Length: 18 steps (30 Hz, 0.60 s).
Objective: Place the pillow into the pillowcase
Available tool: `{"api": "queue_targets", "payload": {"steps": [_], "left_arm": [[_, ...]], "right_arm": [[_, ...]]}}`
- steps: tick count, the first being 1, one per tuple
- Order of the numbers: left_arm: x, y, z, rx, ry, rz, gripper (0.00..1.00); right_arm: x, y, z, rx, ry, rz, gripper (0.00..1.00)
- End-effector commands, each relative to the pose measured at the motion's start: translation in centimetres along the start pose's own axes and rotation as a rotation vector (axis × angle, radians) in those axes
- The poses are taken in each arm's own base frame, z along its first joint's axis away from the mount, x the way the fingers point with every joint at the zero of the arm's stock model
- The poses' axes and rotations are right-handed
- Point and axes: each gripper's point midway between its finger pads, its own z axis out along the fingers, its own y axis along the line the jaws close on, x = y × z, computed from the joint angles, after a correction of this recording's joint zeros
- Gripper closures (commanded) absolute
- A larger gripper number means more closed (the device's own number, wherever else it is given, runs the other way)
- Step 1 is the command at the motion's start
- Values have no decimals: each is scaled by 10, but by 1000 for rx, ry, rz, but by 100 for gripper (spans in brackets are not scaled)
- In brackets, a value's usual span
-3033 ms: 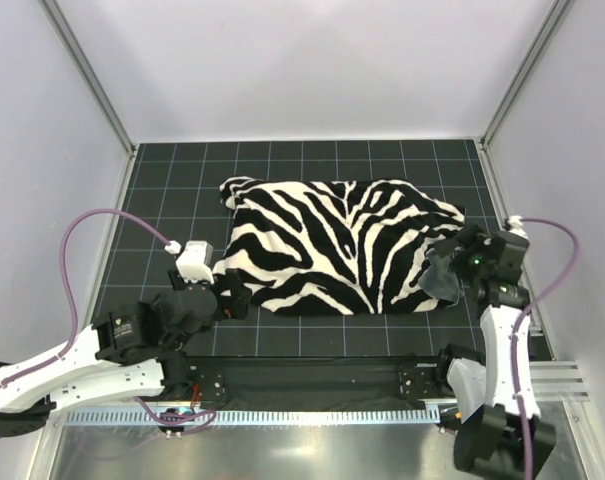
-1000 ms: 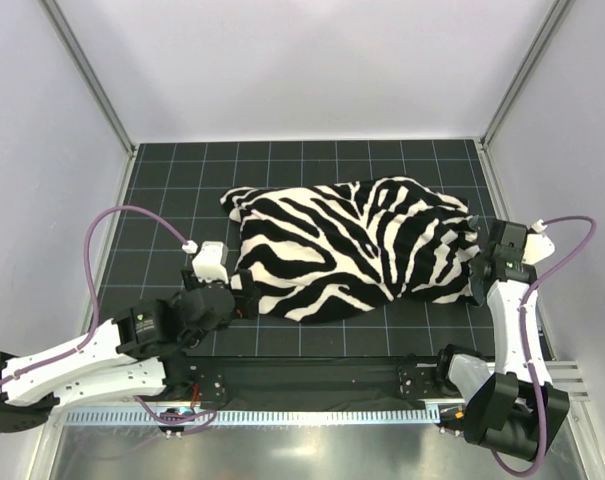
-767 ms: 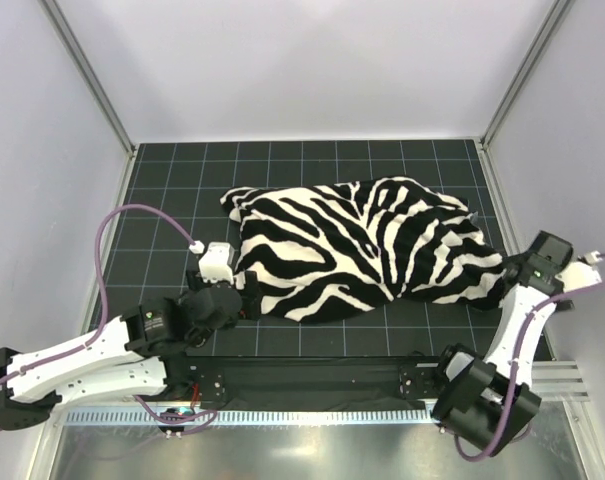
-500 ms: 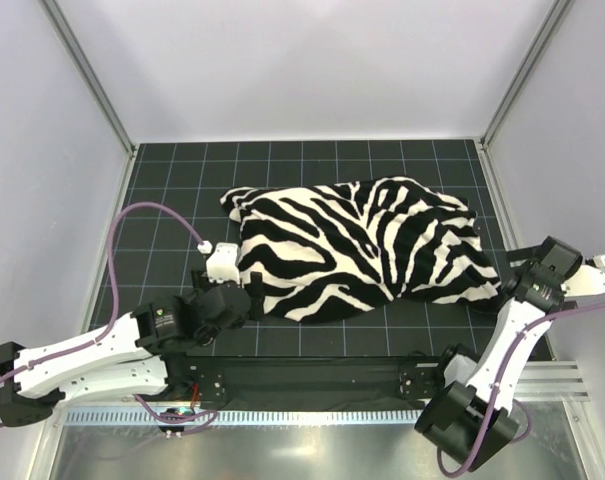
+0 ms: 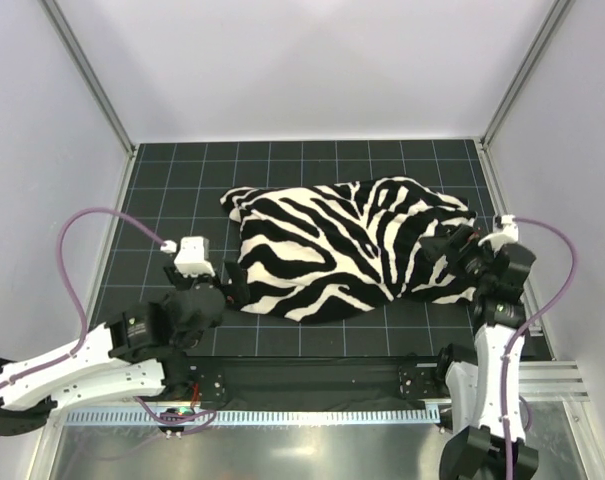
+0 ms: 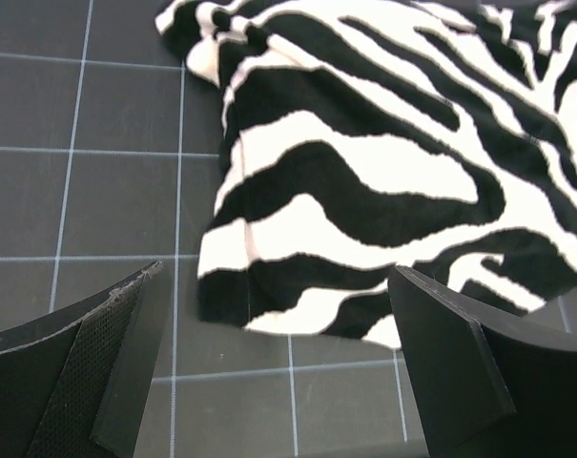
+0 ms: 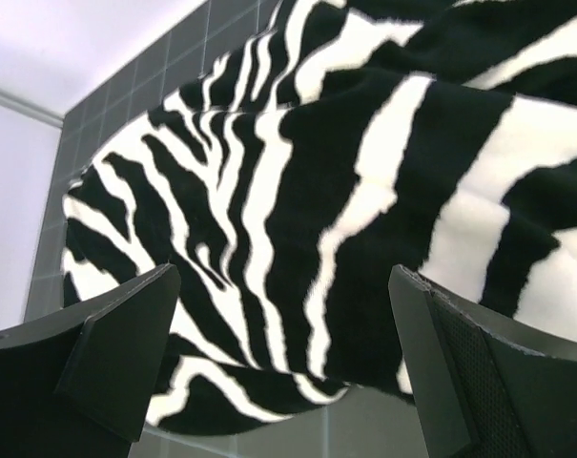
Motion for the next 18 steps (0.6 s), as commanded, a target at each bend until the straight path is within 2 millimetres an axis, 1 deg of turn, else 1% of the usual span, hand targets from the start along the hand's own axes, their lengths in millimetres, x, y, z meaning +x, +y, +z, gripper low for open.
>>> {"api": "queue_targets", "payload": {"steps": [1,2,3,4,5,6,7,8,10,12,14,15,18], "left_arm": [[1,13,8,-19,-108,-43,0],[1,16,6,6,-127,-65,0],[3,12,7,32,-138,-82,0],[14,16,11,29,-136,-64,0],[19,19,12,33,-138,-47,0],[18,19,11,50,-154,-64,0],[21,20,12,53,-155,-66,0],[30,20,14,65,-146,-44,0],[31,12,14,121,-152,-66,0],[38,9,16,139,-151,-57,0],[42,4,17,173,-144,-51,0],[47,2,19,180,-142,-42,0],[51,-5,19,211,-121,-32,0]], "right_arm": [[20,14,-6,-156,-66,-131,0],[21,14,-7,-163,-93,-95,0],[22,18,-11,-184,-112,-114,0],[23,22,-13,-218,-135,-132,0],[19,26,-19,-223,-176,-148,0],[20,23,-19,-213,-189,-160,0],[25,17,-18,-191,-188,-153,0],[25,20,-22,-208,-206,-170,0],[35,15,-20,-219,-201,-162,0],[40,19,-22,-255,-212,-151,0],[45,28,-24,-316,-203,-179,0],[43,30,-27,-323,-217,-190,0],[43,30,-28,-322,-234,-192,0]]}}
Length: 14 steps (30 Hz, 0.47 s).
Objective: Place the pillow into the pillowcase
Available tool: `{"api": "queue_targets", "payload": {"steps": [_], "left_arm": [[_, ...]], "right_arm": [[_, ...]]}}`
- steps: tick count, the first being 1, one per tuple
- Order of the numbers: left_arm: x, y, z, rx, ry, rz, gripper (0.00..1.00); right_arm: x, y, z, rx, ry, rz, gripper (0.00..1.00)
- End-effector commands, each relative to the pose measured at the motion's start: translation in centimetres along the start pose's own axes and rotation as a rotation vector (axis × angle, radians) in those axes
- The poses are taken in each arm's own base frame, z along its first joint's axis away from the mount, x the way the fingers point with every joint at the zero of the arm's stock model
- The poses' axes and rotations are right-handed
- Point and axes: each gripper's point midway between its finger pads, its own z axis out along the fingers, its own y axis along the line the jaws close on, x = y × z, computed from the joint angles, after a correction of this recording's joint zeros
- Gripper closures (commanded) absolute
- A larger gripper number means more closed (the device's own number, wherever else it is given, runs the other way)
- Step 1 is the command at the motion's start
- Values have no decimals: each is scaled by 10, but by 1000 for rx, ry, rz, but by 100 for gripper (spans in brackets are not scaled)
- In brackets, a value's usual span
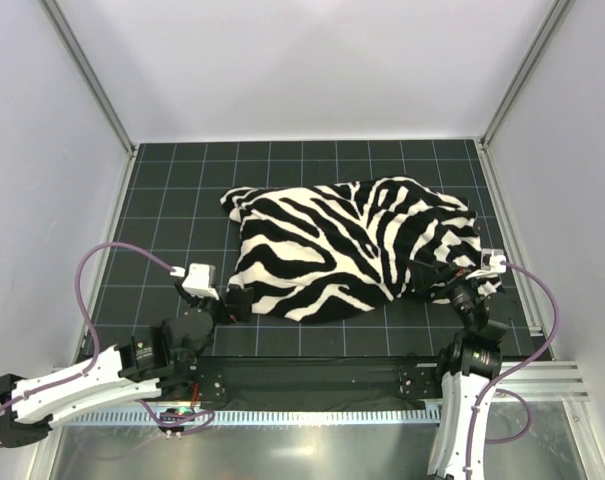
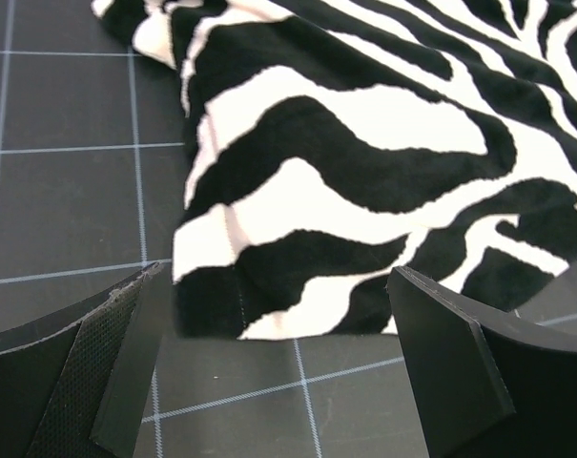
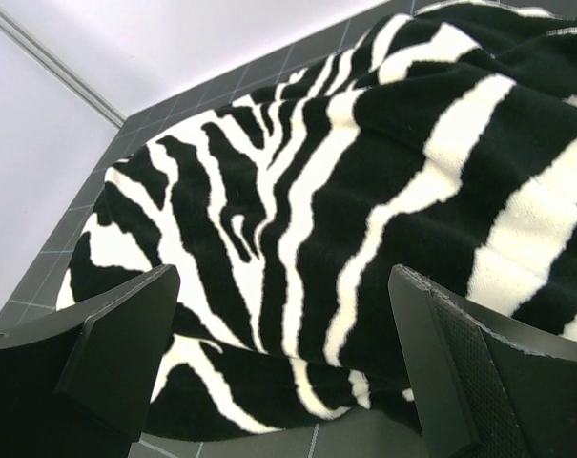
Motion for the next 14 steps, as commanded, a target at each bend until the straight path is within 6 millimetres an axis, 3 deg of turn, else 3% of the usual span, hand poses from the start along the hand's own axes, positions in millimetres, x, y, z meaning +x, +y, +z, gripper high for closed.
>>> {"api": "queue_targets", "payload": {"steps": [1,14], "left_arm": [[-9,-19,2,70,-25,-38,0],[-6,-20,5,59,-10,-21,0]], "right_arm": [[-14,17,-1,-73,-59,-50,0],[-16,11,-1,-37,-67,-39,0]]}}
